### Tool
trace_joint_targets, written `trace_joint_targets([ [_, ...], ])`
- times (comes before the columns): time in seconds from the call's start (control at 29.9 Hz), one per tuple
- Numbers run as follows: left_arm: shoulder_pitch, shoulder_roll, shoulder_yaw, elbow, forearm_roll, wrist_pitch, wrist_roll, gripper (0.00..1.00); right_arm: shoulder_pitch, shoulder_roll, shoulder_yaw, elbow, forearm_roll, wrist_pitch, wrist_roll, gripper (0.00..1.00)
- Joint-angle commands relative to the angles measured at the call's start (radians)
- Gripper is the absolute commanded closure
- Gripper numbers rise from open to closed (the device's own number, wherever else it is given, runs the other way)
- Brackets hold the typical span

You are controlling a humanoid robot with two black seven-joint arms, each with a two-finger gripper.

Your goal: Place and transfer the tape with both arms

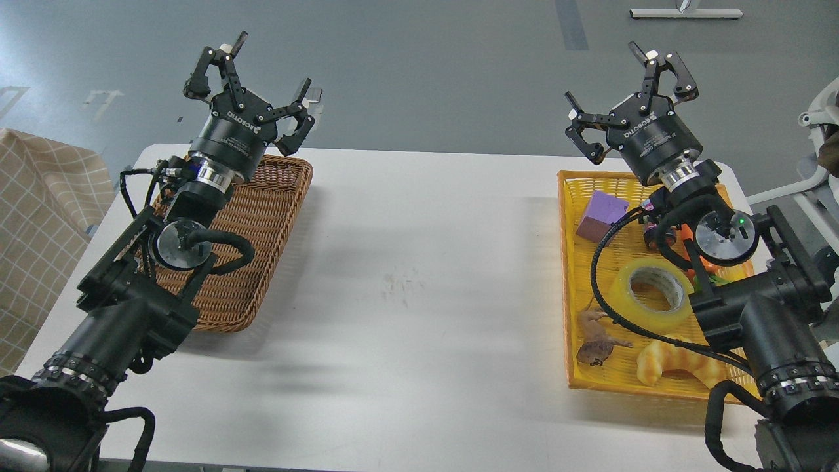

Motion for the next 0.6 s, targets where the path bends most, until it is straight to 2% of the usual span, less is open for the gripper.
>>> trace_joint_targets([
  [0.0, 0.000, 0.004, 0.003, 0.000, 0.004, 0.000, 0.003, 0.02, -0.001, 0.001, 0.000, 0.008, 0.001, 0.000, -0.001, 0.00],
  [0.57, 0.000, 0.007, 0.025, -0.001, 0.006, 0.000, 0.003, 0.02, -0.019, 0.007, -0.005, 0.048, 0.002, 0.000, 0.003, 0.00],
])
